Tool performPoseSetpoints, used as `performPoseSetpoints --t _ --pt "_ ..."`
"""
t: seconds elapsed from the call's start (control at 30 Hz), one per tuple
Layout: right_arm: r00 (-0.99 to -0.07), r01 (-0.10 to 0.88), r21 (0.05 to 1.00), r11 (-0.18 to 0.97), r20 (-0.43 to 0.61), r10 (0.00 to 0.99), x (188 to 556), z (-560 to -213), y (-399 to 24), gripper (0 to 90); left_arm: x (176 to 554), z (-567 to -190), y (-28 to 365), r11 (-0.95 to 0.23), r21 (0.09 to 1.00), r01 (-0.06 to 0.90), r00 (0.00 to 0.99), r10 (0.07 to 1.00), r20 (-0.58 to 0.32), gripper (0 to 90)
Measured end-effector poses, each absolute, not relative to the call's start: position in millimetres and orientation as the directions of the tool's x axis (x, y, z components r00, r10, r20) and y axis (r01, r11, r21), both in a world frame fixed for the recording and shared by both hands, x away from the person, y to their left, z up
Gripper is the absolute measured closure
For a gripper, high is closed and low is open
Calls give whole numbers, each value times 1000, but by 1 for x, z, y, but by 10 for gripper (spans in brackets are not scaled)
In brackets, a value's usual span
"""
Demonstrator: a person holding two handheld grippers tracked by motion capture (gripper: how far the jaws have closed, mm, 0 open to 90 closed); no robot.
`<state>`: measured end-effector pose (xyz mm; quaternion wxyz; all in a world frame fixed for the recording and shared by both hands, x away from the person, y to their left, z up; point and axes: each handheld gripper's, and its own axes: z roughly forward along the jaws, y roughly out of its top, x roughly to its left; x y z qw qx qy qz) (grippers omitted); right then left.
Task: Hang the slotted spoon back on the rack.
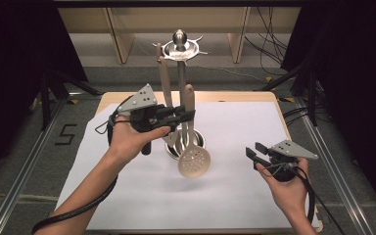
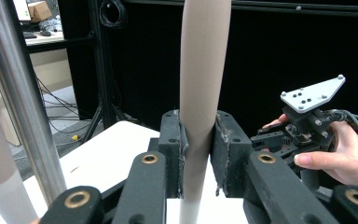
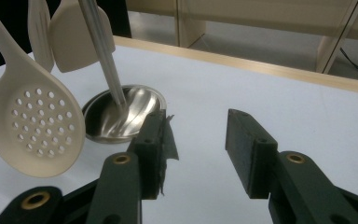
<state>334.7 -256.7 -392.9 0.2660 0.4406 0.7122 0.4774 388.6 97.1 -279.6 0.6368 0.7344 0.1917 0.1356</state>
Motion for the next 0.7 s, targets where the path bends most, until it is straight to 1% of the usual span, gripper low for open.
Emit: performPoseSetpoints --t 0.03,0.07,0.17,0.2,0.23,0.27,0.3,0.37,0.43,0.53,0.6,0.63,0.7 --pt "-472 375 913 162 37 881 335 -393 -257 591 390 -279 98 -126 988 89 892 451 -23 742" --pt "-473 361 917 170 23 881 336 -394 -258 592 391 -278 98 -125 988 88 892 451 -22 742" --pt "-453 408 903 134 73 889 333 -394 -254 591 392 -277 98 -131 988 80 893 449 -13 742" --pt "-444 399 910 116 81 893 333 -395 -253 591 392 -277 98 -131 988 82 893 450 -14 742" --pt "-461 370 917 149 42 887 336 -395 -256 591 392 -277 97 -128 988 87 892 451 -20 742" --pt "-462 367 917 155 36 886 336 -395 -256 591 392 -276 97 -126 988 91 891 453 -24 742" --pt "-448 398 910 118 81 890 334 -395 -253 591 392 -276 98 -127 988 88 891 454 -22 741" --pt "-445 406 907 108 93 891 333 -395 -253 592 393 -275 98 -128 988 84 891 455 -17 742" --pt "-469 399 906 140 71 880 335 -396 -255 591 394 -274 98 -129 988 84 890 455 -17 742" --pt "-463 395 908 136 69 884 335 -396 -255 591 395 -271 97 -133 988 78 891 455 -9 742" --pt "-465 393 906 159 47 884 336 -395 -256 590 396 -270 97 -132 988 77 891 453 -9 742" --pt "-461 406 903 143 67 885 335 -396 -255 590 396 -270 97 -127 988 84 891 453 -18 742" --pt "-464 398 907 137 70 883 335 -396 -255 590 398 -268 97 -130 988 79 891 455 -11 742"
